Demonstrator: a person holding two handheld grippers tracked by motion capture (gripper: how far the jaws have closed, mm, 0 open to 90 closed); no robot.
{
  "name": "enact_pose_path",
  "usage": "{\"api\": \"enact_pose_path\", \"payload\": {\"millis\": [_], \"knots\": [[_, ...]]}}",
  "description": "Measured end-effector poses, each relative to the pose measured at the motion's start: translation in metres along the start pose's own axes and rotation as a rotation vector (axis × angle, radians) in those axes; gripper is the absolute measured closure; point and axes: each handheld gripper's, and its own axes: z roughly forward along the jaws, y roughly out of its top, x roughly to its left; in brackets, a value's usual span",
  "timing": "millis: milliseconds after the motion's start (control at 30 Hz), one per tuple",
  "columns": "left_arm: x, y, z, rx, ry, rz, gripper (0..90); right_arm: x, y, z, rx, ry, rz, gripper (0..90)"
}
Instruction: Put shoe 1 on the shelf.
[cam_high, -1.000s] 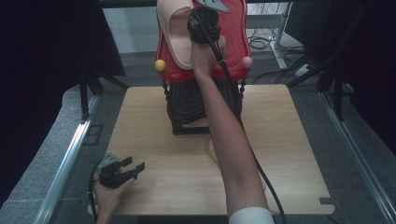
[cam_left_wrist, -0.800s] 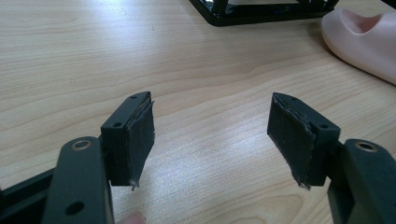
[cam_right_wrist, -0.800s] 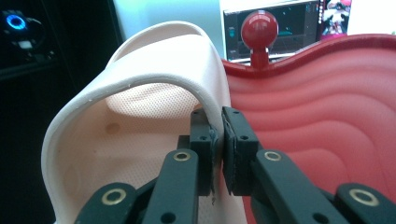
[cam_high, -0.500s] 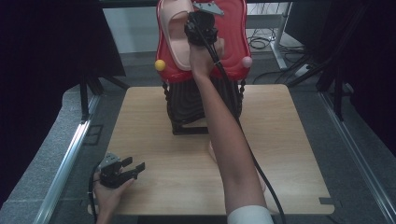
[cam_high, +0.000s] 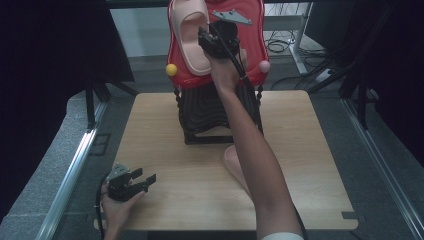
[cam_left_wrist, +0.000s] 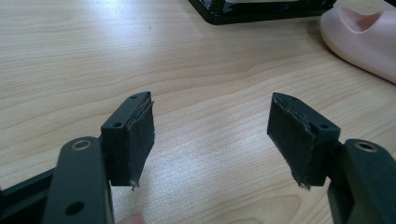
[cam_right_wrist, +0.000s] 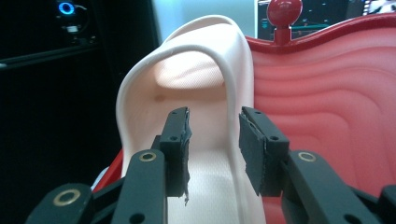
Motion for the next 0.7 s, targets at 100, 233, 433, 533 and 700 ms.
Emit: {"api": "enact_pose_path", "payload": {"millis": [100,233,433,533,700], "knots": [[-0.001,0.0,0.001,0.0,0.001,0.002,31.9,-0.004,-0.005,-0.011,0.008,0.037,-0.002,63.1],[-0.003,0.0,0.002,0.003,-0.001,0.008,31.9,-0.009,-0.013,-0.027,0.021,0.076,-0.021,63.0],[-0.005,0.0,0.004,0.01,0.002,0.01,31.9,-0.014,-0.029,-0.05,0.034,0.134,-0.036,62.9],[-0.006,0.0,0.004,0.01,0.004,0.01,31.9,-0.015,-0.038,-0.064,0.032,0.161,-0.048,62.7],[-0.006,0.0,0.004,0.014,-0.001,0.013,31.9,-0.015,-0.051,-0.086,0.032,0.195,-0.068,62.6]]}}
